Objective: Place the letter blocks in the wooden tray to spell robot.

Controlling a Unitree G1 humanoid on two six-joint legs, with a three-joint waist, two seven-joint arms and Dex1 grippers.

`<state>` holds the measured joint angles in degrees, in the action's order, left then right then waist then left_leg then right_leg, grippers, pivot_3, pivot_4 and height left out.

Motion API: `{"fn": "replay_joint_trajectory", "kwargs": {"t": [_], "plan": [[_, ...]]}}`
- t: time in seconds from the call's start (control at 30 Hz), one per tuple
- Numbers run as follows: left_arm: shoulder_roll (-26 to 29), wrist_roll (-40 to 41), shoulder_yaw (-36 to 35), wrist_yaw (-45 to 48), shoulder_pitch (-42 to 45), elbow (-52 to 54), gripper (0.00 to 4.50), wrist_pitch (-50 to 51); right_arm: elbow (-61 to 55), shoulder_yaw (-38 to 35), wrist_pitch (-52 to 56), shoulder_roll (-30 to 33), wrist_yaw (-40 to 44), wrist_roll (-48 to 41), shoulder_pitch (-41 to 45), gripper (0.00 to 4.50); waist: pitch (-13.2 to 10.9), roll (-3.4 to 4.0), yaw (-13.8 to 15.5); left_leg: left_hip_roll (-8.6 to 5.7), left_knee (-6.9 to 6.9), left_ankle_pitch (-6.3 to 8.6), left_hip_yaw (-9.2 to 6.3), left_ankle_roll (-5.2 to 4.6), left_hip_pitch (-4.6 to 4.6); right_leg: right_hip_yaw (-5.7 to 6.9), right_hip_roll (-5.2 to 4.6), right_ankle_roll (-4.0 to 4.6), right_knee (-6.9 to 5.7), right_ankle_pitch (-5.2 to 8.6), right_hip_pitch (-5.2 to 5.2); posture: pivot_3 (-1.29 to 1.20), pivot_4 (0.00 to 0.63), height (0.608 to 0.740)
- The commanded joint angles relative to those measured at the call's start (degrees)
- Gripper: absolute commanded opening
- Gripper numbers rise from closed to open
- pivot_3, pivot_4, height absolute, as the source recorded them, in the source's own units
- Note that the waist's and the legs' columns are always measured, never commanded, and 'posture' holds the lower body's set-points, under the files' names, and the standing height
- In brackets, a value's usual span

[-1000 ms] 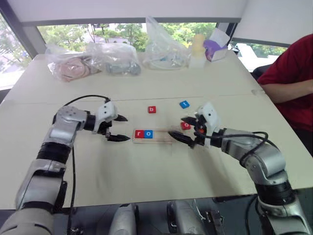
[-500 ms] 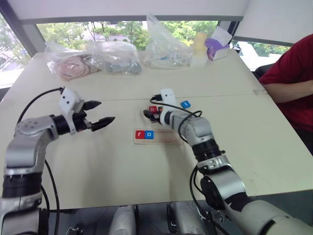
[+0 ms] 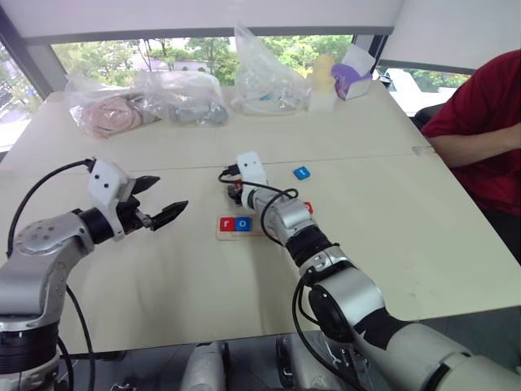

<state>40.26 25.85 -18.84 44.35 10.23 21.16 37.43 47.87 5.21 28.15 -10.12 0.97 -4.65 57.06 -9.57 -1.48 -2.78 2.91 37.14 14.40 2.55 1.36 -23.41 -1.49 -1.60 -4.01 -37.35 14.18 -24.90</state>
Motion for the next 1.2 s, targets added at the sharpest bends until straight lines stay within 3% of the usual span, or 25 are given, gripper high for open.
{"fn": "replay_joint_trajectory", "kwargs": {"t": [0.03,0.17,0.27,0.47,0.67,0.77,0.93,1.2], "plan": [[0.5,0.8,0.1,-0.9,1.0,1.4,4.5,-0.9,1.3,-0.2,-1.9,-0.7,0.2,1.0,0.2,1.2,0.0,0.0,0.0,0.0,0.0,0.0,0.0,0.0,0.0,0.0,0.0,0.0,0.0,0.0,0.0,0.0,0.15,0.738],[0.2,1.9,2.3,-0.7,2.5,1.5,4.5,-0.6,0.1,-1.5,-3.7,0.6,1.5,0.9,0.8,1.16,0.0,0.0,0.0,0.0,0.0,0.0,0.0,0.0,0.01,0.0,0.0,0.0,0.0,0.0,0.01,0.0,0.15,0.738],[0.5,3.4,4.5,0.2,3.5,2.6,4.5,0.3,-12.7,0.1,-8.1,4.1,3.0,3.0,-1.7,1.16,0.0,0.03,0.2,-0.01,0.0,0.0,0.01,0.0,-0.02,0.0,0.0,0.0,0.03,0.0,-0.01,0.0,0.15,0.738],[-3.2,6.4,11.8,-0.5,7.1,6.5,4.5,2.8,-52.8,-2.4,13.5,13.1,6.2,-0.3,-17.2,1.16,0.0,0.0,0.6,-0.07,-0.03,0.01,-0.21,0.0,-0.18,0.0,-0.11,-0.05,0.19,0.01,0.02,0.0,0.15,0.738],[-5.1,5.7,19.7,0.0,7.2,9.0,4.5,2.8,-77.7,-10.9,33.7,18.0,2.9,-0.3,-32.2,1.16,0.0,0.02,0.5,-0.12,-0.03,0.01,-0.22,0.0,-0.06,-0.01,0.03,-0.03,0.16,0.05,0.11,0.0,0.15,0.738],[-4.9,5.3,19.7,0.8,7.6,6.6,4.5,1.7,-83.4,-12.8,37.5,17.8,1.5,-0.2,-37.6,1.16,0.0,0.02,0.0,-0.06,-0.04,0.01,-0.21,0.0,0.04,-0.06,0.16,0.03,0.14,0.08,0.11,0.0,0.15,0.738],[-3.3,2.6,21.0,2.7,9.3,3.0,4.5,-0.7,-88.1,-15.1,42.5,12.1,-1.0,-1.2,-43.0,1.16,0.0,0.03,0.3,-0.04,-0.01,0.0,-0.47,0.0,0.08,-0.11,0.43,0.26,0.1,0.18,0.12,0.0,0.15,0.738],[-4.0,1.2,21.7,3.4,11.2,-0.1,4.5,-2.8,-82.4,-19.4,41.9,5.5,-2.9,-2.1,-44.1,1.16,0.0,0.04,0.4,-0.06,-0.02,0.0,-0.48,0.0,0.0,-0.12,0.36,0.26,0.21,0.19,0.12,0.0,0.15,0.738]]}}
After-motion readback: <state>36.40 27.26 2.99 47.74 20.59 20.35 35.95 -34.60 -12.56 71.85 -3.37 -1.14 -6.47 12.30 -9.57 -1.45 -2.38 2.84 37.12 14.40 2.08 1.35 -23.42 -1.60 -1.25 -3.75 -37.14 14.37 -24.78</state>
